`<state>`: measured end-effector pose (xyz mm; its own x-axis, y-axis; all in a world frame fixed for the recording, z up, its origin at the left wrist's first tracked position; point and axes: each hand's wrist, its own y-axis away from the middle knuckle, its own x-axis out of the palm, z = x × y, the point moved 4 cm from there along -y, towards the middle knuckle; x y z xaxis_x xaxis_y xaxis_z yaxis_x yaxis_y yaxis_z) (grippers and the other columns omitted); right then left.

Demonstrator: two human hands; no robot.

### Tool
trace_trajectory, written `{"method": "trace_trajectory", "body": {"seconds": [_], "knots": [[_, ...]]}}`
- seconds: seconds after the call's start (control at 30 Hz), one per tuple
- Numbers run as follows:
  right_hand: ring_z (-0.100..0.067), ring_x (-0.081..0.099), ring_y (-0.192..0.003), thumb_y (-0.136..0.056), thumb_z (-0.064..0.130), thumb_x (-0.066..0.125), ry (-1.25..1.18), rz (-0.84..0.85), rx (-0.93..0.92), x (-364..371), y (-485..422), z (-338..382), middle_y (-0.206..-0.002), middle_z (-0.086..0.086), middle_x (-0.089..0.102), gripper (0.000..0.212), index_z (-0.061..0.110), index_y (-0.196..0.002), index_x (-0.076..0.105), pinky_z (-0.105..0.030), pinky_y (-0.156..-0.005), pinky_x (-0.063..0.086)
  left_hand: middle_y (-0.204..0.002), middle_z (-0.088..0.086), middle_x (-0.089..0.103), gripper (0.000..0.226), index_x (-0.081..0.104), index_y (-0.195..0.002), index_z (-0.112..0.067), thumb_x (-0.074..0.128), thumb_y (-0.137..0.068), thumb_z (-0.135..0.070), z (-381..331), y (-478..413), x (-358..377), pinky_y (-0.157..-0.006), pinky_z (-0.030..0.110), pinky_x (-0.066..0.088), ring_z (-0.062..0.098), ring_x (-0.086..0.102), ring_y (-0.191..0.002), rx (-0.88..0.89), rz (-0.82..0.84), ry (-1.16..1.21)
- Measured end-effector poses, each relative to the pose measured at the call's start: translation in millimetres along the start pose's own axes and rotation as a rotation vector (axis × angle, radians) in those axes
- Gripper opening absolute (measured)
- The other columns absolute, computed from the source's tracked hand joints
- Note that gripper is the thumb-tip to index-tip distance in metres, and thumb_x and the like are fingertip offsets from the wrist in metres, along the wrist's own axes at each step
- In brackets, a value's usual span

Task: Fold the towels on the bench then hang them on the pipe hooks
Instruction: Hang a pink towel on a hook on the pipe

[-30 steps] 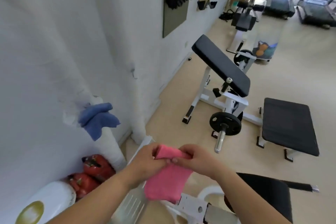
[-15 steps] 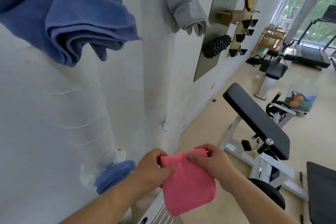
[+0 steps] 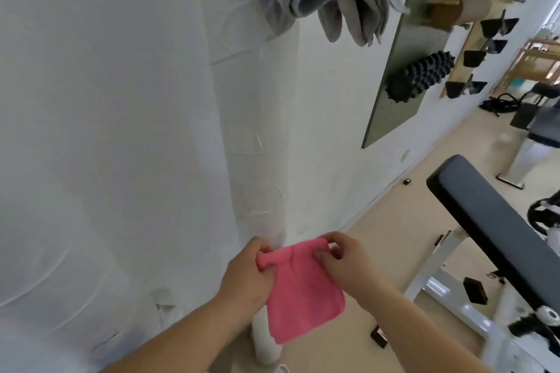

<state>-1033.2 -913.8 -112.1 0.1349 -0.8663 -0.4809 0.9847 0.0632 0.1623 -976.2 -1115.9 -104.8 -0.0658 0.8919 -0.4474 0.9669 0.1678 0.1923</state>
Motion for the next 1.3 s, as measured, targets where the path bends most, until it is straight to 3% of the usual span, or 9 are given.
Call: {"method": "trace_trajectory", "body": {"seconds": [0.17,0.4,0.5,0.7,0.8,0.9,1.07,1.17,1.3], "knots": [[-0.012,0.055,-0.060,-0.090,0.008,0.056,0.085,0.054,-0.074,34,-46,-8,-0.063,0.003,0.061,0.027,0.034,-0.085,0.061,-0.023,-0.056,0.044,-0.083,-0.012,0.061,0.029,0.053,-0.084,-0.034,0.054,-0.089,-0.005,15,-23,-4,-0.063,0.019,0.045,0.010,0.059,-0.075,0.189,-0.114,-0.263],[-0.018,0.056,-0.077,-0.072,0.006,0.046,0.300,-0.034,-0.224,63,-75,-26,-0.083,0.007,0.054,0.031,0.033,-0.087,0.049,-0.038,-0.066,0.051,-0.105,-0.003,0.050,0.044,0.054,-0.108,-0.033,0.079,-0.074,-0.020,29,-43,7,-0.046,0.031,0.045,0.017,0.060,-0.068,0.383,0.067,-0.971],[-0.020,0.054,-0.079,-0.078,0.007,0.055,0.485,-0.035,-0.244,73,-80,-46,-0.083,0.006,0.054,0.025,0.029,-0.091,0.055,-0.039,-0.066,0.051,-0.133,0.002,0.043,0.044,0.044,-0.135,-0.032,0.058,-0.095,-0.019,38,-48,19,-0.067,0.035,0.048,0.024,0.060,-0.107,0.378,0.088,-1.116],[-0.022,0.055,-0.072,-0.077,0.007,0.051,0.516,0.104,-0.134,86,-86,-61,-0.074,0.006,0.055,0.024,0.029,-0.069,0.051,-0.037,-0.066,0.050,-0.139,-0.002,0.039,0.044,0.036,-0.141,-0.035,0.050,-0.101,-0.026,60,-51,33,-0.086,0.036,0.053,0.020,0.053,-0.119,0.235,0.059,-0.996],[-0.016,0.061,-0.079,-0.078,0.010,0.055,0.469,0.260,-0.094,82,-91,-60,-0.081,0.012,0.061,0.037,0.044,-0.064,0.062,-0.034,-0.076,0.055,-0.124,-0.006,0.050,0.030,0.056,-0.123,-0.036,0.052,-0.094,-0.034,69,-44,35,-0.082,0.032,0.053,0.018,0.056,-0.107,0.282,-0.057,-0.910],[-0.017,0.061,-0.103,-0.089,0.022,0.059,0.582,0.439,-0.133,68,-85,-43,-0.112,0.006,0.057,0.027,0.031,-0.109,0.075,-0.030,-0.093,0.052,-0.104,-0.010,0.057,0.025,0.068,-0.100,-0.032,0.050,-0.088,-0.045,67,-34,41,-0.078,0.032,0.054,0.015,0.059,-0.092,0.349,-0.113,-0.855],[-0.013,0.060,-0.114,-0.078,0.024,0.067,0.606,0.592,-0.227,56,-65,-19,-0.125,0.013,0.062,0.061,0.036,-0.137,0.055,-0.029,-0.099,0.049,-0.136,-0.015,0.049,0.052,0.046,-0.142,-0.032,0.044,-0.095,-0.056,56,-28,52,-0.103,0.025,0.045,0.009,0.047,-0.124,0.270,-0.100,-0.716],[-0.014,0.060,-0.111,-0.079,0.023,0.070,0.624,0.551,-0.251,64,-63,-26,-0.121,0.011,0.063,0.057,0.033,-0.133,0.057,-0.027,-0.096,0.049,-0.139,-0.015,0.043,0.055,0.038,-0.147,-0.033,0.050,-0.097,-0.051,60,-32,54,-0.100,0.026,0.048,0.007,0.046,-0.123,0.194,-0.089,-0.649],[-0.014,0.058,-0.083,-0.072,0.020,0.064,0.520,0.330,-0.315,80,-67,-48,-0.082,0.016,0.059,0.026,0.032,-0.095,0.064,-0.022,-0.071,0.046,-0.134,-0.014,0.041,0.049,0.040,-0.145,-0.037,0.049,-0.098,-0.048,69,-37,61,-0.090,0.028,0.052,0.008,0.051,-0.114,0.160,-0.078,-0.658]]}}
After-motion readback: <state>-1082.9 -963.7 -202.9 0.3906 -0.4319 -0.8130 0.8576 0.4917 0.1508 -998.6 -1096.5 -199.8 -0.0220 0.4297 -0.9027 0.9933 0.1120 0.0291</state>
